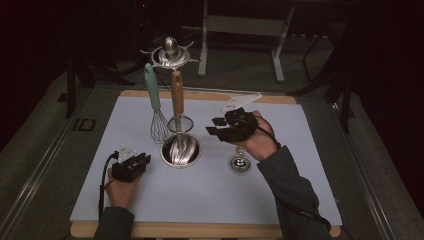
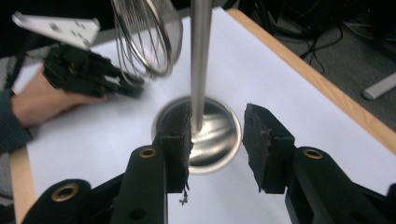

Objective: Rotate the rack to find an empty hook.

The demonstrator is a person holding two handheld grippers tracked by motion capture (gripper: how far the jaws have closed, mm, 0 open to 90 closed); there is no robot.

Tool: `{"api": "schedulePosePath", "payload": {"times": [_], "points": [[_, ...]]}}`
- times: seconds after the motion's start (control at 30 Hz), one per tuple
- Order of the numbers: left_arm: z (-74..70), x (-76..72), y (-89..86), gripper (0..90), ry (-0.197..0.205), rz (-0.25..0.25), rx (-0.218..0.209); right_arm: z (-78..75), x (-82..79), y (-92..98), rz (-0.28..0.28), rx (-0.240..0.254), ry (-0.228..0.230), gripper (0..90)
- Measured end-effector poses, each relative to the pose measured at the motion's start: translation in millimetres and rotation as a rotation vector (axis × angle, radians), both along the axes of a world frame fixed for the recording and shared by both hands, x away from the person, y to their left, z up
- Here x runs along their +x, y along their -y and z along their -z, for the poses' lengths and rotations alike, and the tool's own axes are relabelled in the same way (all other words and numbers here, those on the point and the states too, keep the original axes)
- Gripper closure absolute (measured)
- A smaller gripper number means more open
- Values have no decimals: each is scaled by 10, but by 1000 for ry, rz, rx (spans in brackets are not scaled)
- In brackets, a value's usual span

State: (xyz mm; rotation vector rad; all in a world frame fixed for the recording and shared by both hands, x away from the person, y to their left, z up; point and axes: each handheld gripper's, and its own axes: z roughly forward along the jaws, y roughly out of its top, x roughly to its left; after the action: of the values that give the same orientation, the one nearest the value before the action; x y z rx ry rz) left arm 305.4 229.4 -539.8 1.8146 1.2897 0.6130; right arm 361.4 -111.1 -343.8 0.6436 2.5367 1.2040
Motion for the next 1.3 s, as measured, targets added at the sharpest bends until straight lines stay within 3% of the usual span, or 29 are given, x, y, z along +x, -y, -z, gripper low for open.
{"api": "schedulePosePath", "payload": {"times": [0.3,0.37,0.67,0.83,1.07,1.3], "points": [[-27,-24,-27,770,18,-20,-44,264,10,210,57,-57,-13,603],[-63,-46,-46,778,42,-29,-74,403,31,319,89,-71,-35,599],[-184,-82,-58,789,123,-39,-122,947,-63,671,202,-75,-83,574],[-271,-92,-59,799,146,-50,-131,1116,-119,862,263,-80,-87,573],[-459,-128,-82,826,172,-52,-146,1244,-185,1061,317,-68,-95,574],[-769,-152,-63,878,244,-22,-175,1441,-211,1212,352,-74,-129,564]]}}
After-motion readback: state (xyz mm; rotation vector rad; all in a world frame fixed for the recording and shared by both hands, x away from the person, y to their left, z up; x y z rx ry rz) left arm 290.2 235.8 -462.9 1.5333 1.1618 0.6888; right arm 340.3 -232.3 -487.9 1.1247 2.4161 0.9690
